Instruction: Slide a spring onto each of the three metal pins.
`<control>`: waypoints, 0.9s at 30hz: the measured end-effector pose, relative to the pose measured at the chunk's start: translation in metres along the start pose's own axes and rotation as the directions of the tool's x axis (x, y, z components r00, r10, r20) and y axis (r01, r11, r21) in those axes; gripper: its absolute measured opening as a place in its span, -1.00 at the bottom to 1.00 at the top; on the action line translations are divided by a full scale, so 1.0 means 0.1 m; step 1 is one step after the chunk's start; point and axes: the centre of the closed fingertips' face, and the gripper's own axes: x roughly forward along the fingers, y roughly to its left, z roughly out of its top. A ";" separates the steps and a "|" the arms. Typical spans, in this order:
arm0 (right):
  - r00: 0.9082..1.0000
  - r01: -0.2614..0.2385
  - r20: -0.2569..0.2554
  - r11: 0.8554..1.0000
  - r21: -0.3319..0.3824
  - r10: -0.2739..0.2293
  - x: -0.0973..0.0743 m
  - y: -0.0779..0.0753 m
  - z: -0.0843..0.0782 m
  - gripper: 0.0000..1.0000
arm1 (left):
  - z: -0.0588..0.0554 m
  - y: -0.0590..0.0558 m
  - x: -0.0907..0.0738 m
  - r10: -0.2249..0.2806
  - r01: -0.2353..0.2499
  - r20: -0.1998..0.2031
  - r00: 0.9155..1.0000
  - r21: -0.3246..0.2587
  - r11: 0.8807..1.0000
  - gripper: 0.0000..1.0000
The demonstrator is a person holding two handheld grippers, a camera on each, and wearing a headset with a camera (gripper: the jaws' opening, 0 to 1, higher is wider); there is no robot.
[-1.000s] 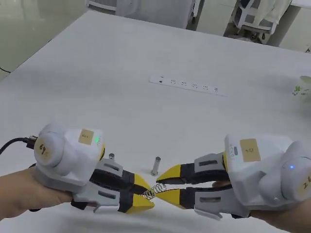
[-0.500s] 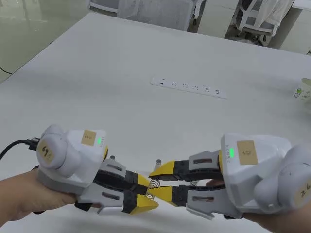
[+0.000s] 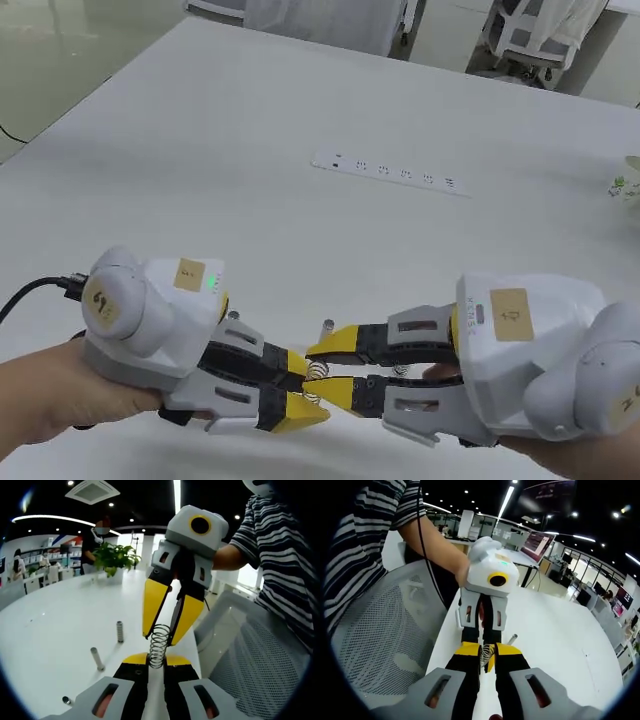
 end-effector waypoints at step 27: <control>1.000 0.004 0.002 1.000 -0.016 -0.004 0.02 -0.02 0.06 -0.85 | 0.01 0.04 -0.11 0.064 -0.060 0.036 0.997 -0.085 0.995 -0.82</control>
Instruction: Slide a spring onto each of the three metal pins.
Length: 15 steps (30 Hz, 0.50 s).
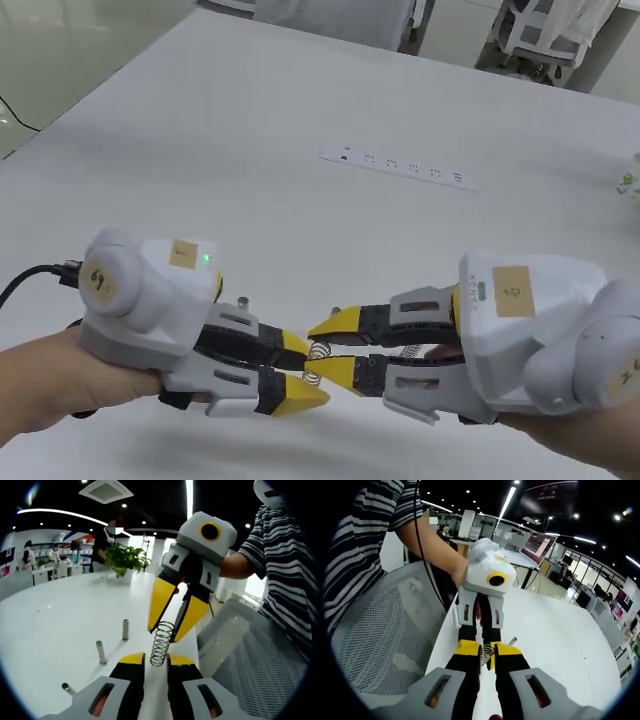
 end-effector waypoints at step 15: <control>1.000 0.017 -0.009 1.000 -0.003 -0.017 0.00 -0.03 -0.03 -0.85 | -0.03 0.05 -0.11 0.041 -0.041 0.003 0.999 -0.034 0.999 -0.67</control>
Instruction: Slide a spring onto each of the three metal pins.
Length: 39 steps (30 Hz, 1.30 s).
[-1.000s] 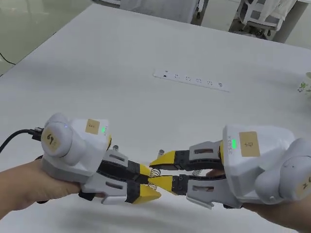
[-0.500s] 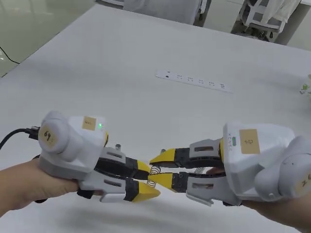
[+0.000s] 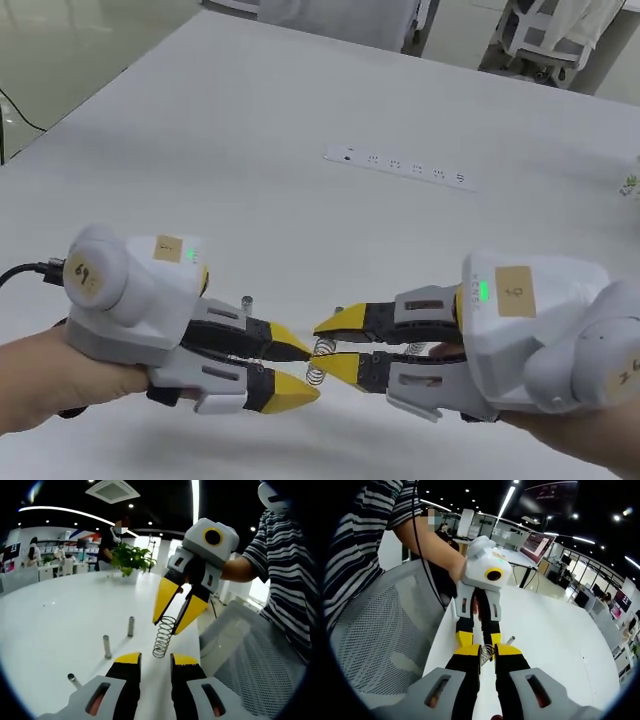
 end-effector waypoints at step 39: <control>0.997 0.061 -0.041 0.998 0.034 -0.060 -0.02 -0.21 -0.21 -0.85 | -0.28 0.37 -0.65 0.216 -0.214 0.024 0.976 -0.090 0.973 0.10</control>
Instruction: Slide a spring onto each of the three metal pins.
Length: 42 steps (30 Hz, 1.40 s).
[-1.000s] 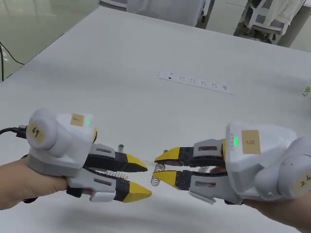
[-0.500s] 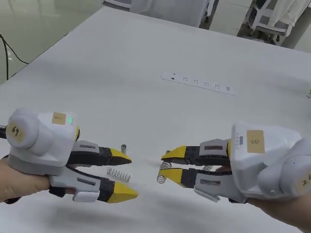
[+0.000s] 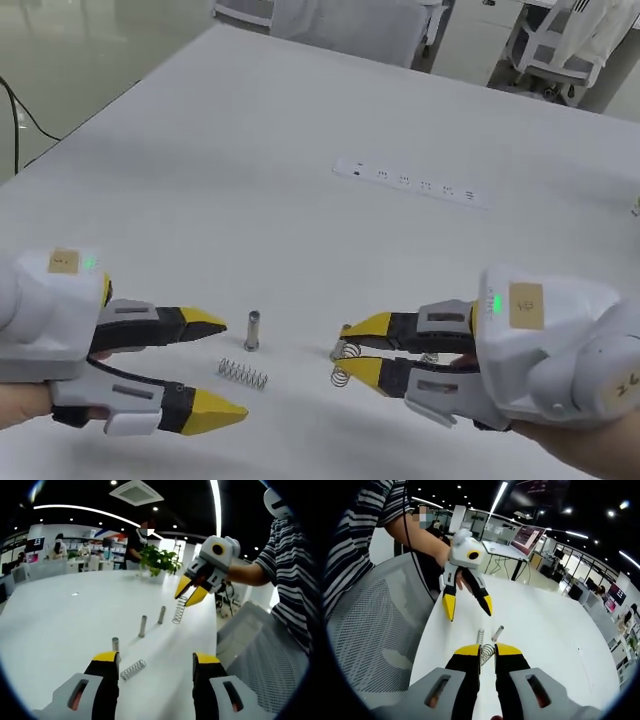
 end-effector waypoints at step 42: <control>0.994 0.094 -0.054 0.995 0.024 -0.093 0.04 -0.35 -0.21 -0.85 | 0.02 0.16 -0.17 0.099 -0.096 0.070 0.993 -0.039 0.995 0.96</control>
